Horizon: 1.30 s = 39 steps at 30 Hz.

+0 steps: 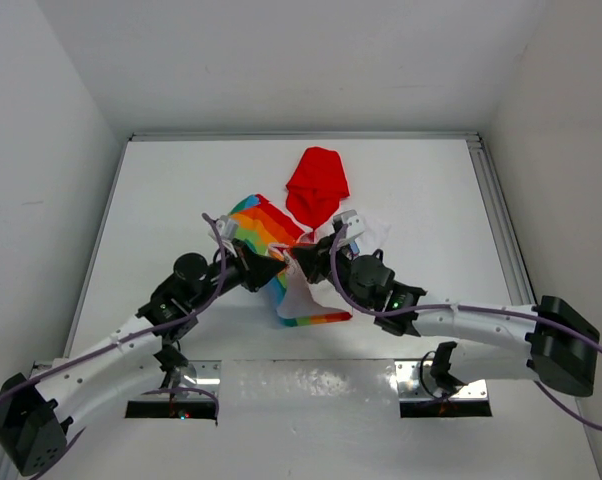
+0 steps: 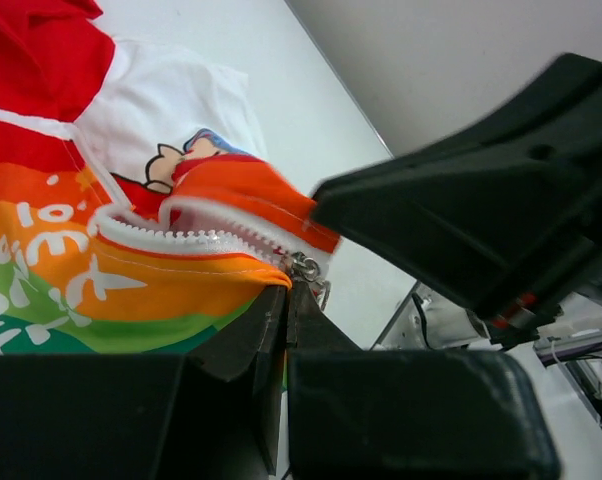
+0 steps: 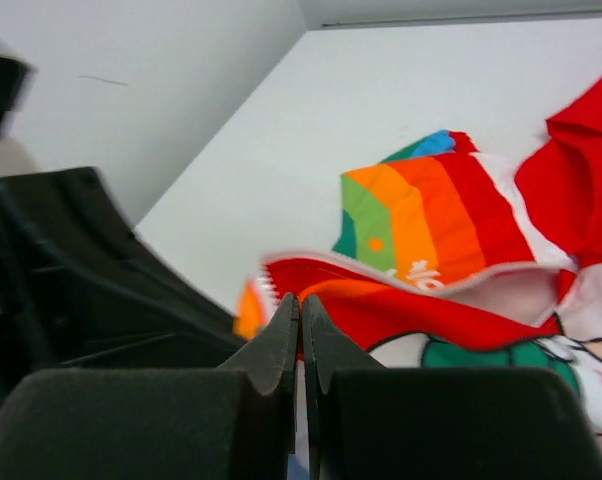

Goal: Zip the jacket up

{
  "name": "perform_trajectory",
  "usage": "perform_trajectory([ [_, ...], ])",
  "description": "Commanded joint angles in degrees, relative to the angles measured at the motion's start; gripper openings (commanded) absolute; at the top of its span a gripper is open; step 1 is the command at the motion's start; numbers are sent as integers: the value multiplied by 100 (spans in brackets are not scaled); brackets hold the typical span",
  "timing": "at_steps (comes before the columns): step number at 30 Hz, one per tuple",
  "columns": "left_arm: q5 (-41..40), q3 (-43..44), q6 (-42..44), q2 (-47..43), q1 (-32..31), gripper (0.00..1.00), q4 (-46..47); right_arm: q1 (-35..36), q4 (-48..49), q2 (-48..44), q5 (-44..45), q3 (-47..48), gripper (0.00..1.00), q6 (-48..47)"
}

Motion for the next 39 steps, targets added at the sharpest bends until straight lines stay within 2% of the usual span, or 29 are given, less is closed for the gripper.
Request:
perform_trajectory([
  [1,482,129,-65,-332,-18,0,161,-286,30,74,-76,172,0,209],
  [12,518,-293,-302,-385,-18,0,231,-392,-145,-110,-497,154,0,499],
  [21,561,-434,-408,-139,-18,0,398,-401,-1444,48,-559,874,0,561],
  [24,526,-311,-347,-122,-18,0,188,-401,-1656,-241,-927,630,0,535],
  [30,561,-188,-337,27,-18,0,38,-383,-3096,-919,-1683,541,0,701],
  [33,640,-135,-364,195,-26,0,-33,-383,-2907,-1129,-2306,113,0,972],
  [35,631,-170,-486,195,-18,0,63,-383,-2853,-1182,-2413,-56,7,1193],
  [36,640,-153,-530,212,-18,0,81,-383,-2644,-1174,-2466,-257,13,1403],
  [37,710,-118,-592,256,-18,0,64,-383,-2485,-1156,-2580,-355,24,1518],
  [39,772,-39,-653,274,-18,0,20,-383,-2056,-1104,-2790,-636,32,1842],
])
